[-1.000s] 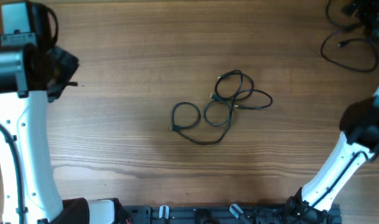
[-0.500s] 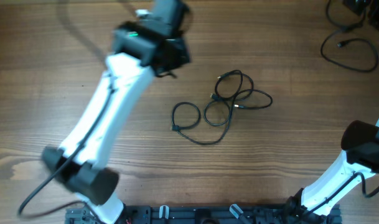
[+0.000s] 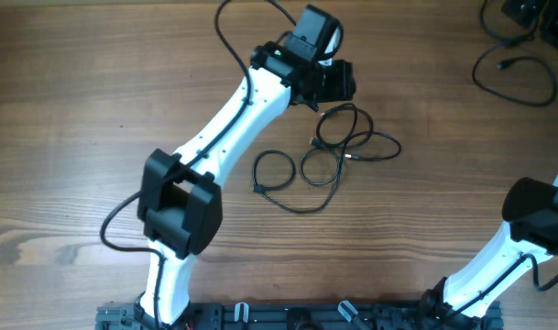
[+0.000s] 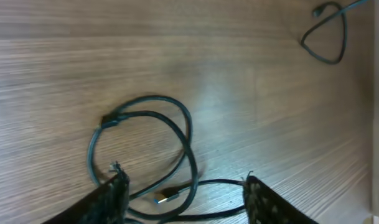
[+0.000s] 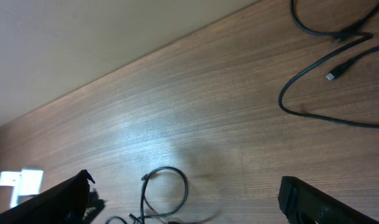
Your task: Untangle cables
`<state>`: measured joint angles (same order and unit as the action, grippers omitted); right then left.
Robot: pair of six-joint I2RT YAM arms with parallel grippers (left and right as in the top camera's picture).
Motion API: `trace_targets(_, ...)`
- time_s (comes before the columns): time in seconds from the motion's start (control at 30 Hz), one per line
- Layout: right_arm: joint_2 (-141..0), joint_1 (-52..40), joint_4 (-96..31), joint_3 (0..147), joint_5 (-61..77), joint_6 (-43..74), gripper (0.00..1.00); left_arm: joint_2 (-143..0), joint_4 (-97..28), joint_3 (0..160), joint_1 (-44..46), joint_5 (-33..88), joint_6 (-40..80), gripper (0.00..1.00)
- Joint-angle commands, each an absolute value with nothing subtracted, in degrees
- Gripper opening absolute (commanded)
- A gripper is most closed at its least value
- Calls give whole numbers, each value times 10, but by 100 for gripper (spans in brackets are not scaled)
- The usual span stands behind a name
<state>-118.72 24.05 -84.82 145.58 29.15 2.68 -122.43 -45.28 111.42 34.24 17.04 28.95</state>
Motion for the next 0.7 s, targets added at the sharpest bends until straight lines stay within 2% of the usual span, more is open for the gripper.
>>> trace_targets(0.0,-1195,238,-847,1454,303,15,99,-1258,-450,1113,378,173,307,67)
trace_targets(0.13,-1195,238,-847,1454,303,15,99,-1295,-449,1113,402,162,307,68)
trace_targets(0.23,-1195,239,-848,1454,303,15,100,-1321,-456,1113,412,126,307,60)
trace_targets(0.37,-1195,238,-849,1454,303,15,100,-1329,-461,1113,410,97,308,39)
trace_targets(0.43,-1195,238,-851,1454,303,15,99,-1329,-460,1113,409,70,309,25)
trace_targets(0.5,-1195,238,-857,1454,303,15,99,-1329,-465,1113,408,45,309,4)
trace_targets(0.67,-1195,227,-869,1454,305,1,100,-1278,-506,1129,385,1,285,4)
